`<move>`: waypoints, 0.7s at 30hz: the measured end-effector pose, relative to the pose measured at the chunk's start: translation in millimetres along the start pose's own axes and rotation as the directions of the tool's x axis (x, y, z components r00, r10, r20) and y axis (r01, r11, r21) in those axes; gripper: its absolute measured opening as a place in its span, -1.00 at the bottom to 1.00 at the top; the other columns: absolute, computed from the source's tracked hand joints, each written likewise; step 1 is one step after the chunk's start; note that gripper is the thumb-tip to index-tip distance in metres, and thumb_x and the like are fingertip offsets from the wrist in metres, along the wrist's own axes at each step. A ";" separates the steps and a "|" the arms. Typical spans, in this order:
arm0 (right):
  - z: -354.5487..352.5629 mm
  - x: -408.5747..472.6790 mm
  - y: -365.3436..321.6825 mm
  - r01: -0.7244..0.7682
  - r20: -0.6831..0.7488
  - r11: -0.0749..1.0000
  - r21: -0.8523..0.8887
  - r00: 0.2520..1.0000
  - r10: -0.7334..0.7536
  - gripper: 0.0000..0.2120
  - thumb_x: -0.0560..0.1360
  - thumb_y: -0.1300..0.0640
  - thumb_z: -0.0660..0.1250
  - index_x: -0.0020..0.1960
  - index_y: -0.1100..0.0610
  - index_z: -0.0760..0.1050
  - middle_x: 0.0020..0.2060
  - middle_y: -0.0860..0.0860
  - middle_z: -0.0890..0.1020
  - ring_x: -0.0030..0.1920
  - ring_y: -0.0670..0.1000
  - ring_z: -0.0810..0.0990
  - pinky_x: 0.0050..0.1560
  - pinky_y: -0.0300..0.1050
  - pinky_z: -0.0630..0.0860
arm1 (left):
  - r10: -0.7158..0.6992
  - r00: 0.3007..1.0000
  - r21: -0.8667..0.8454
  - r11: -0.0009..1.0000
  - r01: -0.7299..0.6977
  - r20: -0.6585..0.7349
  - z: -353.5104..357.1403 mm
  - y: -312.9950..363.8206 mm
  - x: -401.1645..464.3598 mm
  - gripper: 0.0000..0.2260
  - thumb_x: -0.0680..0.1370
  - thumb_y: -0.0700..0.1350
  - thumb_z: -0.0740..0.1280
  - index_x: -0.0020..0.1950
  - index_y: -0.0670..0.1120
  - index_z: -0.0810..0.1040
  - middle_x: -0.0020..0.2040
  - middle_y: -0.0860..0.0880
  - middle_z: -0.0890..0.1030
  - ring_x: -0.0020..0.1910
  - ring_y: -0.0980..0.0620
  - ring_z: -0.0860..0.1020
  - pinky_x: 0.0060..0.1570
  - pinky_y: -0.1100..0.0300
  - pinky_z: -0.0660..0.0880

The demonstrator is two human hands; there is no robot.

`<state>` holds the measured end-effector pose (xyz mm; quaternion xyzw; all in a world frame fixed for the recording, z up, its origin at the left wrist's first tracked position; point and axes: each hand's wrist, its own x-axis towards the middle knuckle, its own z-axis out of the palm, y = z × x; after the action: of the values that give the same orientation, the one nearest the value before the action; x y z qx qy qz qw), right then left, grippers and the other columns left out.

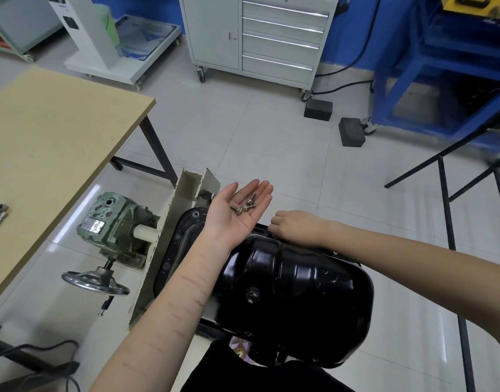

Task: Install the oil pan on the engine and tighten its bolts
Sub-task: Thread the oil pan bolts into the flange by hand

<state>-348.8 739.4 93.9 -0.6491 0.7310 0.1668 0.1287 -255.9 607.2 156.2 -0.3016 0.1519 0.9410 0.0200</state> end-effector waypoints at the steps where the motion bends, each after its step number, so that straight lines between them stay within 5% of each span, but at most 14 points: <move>1: 0.9 0.0 -0.3 -0.004 -0.007 1.000 -0.004 1.000 0.004 -0.74 0.61 0.22 0.00 0.20 0.25 0.36 0.10 0.13 0.48 0.14 0.09 0.40 0.04 -0.06 0.36 | 0.000 1.000 -0.003 1.000 0.000 0.000 0.1 0.1 0.1 -0.51 0.61 -0.08 0.10 -0.29 -0.35 0.64 -0.18 -0.27 0.65 -0.15 -0.16 0.63 -0.25 0.03 0.60; 7: 8.7 1.8 -2.8 -0.061 -0.082 0.998 -0.007 0.995 0.060 -0.69 0.63 0.15 0.00 0.20 0.29 0.40 0.08 0.18 0.53 0.12 0.15 0.47 0.06 0.00 0.39 | -0.003 1.000 -0.002 1.000 0.003 0.003 -0.3 -0.8 0.3 -0.51 0.62 -0.08 0.10 -0.29 -0.36 0.64 -0.17 -0.27 0.65 -0.15 -0.17 0.63 -0.22 0.04 0.58; 11: 7.5 4.5 -3.3 -0.110 0.032 0.994 0.002 0.993 0.110 -0.62 0.64 0.03 -0.06 0.22 0.27 0.36 0.11 0.18 0.49 0.15 0.13 0.42 0.10 0.01 0.33 | 0.002 1.000 -0.004 1.000 -0.002 0.004 -0.6 -0.9 0.3 -0.51 0.62 -0.08 0.10 -0.29 -0.36 0.64 -0.18 -0.28 0.65 -0.15 -0.17 0.63 -0.23 0.01 0.61; 18: 3.3 3.8 -6.1 -0.237 0.019 0.970 0.059 0.972 0.236 -0.54 0.63 -0.07 -0.08 0.09 0.22 0.46 0.06 0.14 0.57 0.11 0.16 0.50 0.01 -0.01 0.40 | 0.009 1.000 0.004 1.000 -0.009 0.005 -1.8 -0.5 0.2 -0.51 0.61 -0.08 0.10 -0.28 -0.34 0.65 -0.16 -0.27 0.66 -0.16 -0.16 0.65 -0.21 0.05 0.57; 21: -11.2 -4.2 -1.7 -0.381 -0.125 0.843 0.380 0.882 0.455 -0.59 0.62 -0.07 -0.02 -0.14 0.16 0.46 -0.10 0.12 0.60 0.00 0.16 0.54 -0.13 -0.06 0.36 | 0.023 1.000 -0.009 1.000 -0.023 0.012 -1.8 -0.7 -0.5 -0.51 0.61 -0.07 0.10 -0.29 -0.32 0.65 -0.16 -0.26 0.66 -0.17 -0.16 0.65 -0.21 0.00 0.60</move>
<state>-346.3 738.4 105.6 -0.4542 0.8824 -0.0089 0.1226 -254.4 607.4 154.9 -0.2944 0.1509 0.9436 0.0089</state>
